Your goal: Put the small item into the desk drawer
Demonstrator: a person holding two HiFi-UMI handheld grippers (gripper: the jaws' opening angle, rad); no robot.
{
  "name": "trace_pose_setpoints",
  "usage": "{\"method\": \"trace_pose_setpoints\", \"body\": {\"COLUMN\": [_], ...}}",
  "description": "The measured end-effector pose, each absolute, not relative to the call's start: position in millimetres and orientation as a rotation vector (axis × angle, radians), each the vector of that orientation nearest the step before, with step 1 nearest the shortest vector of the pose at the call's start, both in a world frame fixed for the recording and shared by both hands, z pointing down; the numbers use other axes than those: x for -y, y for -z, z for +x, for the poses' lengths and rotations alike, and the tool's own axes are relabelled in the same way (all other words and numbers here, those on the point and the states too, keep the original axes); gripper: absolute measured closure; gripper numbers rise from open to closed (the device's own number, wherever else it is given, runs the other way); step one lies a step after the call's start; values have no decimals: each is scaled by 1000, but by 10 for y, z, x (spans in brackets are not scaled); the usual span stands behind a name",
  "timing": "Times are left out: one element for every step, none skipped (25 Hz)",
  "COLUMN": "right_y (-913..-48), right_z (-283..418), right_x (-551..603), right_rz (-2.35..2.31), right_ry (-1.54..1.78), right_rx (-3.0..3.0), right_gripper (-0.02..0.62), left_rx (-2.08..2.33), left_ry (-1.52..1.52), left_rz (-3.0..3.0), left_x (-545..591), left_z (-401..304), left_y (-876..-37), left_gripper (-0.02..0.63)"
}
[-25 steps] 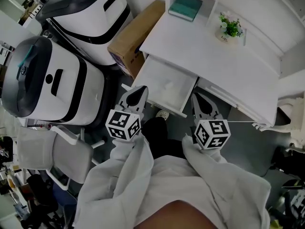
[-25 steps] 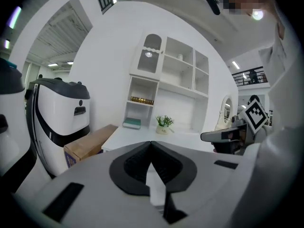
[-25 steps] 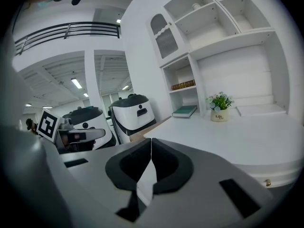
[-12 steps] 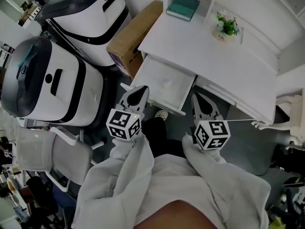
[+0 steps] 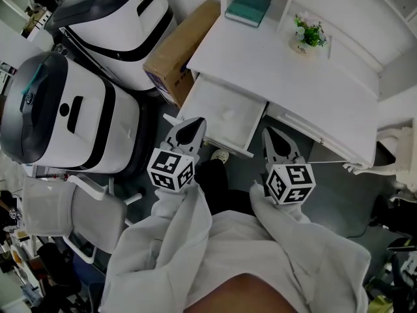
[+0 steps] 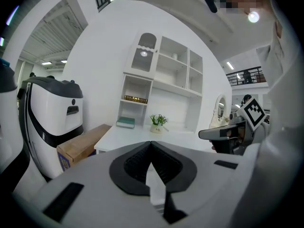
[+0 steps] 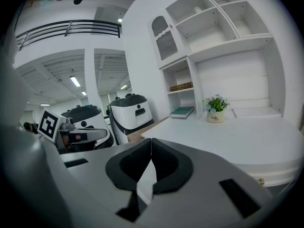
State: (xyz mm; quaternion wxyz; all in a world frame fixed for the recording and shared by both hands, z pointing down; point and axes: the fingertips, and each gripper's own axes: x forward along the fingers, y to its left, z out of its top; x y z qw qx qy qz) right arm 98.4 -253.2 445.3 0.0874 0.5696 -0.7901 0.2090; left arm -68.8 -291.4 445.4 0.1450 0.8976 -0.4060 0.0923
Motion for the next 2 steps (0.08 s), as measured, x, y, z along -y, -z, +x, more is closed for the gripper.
{"method": "trace_pose_setpoints", "body": {"right_y": [-4458,-4463], "right_z": [986,987], "right_x": [2542,2553], "right_rz": [1695,1694], "right_ry": [-625,-627], "right_rx": [2352,2352], "right_gripper": [563,563], "left_rx": [1169,1168], "left_ry": [-267,-269], "left_rz": [2586,2586], "left_x": [2922,2931], "left_z": [-682,-677], "left_y": [-4458,-4463], "left_gripper": [591,591]}}
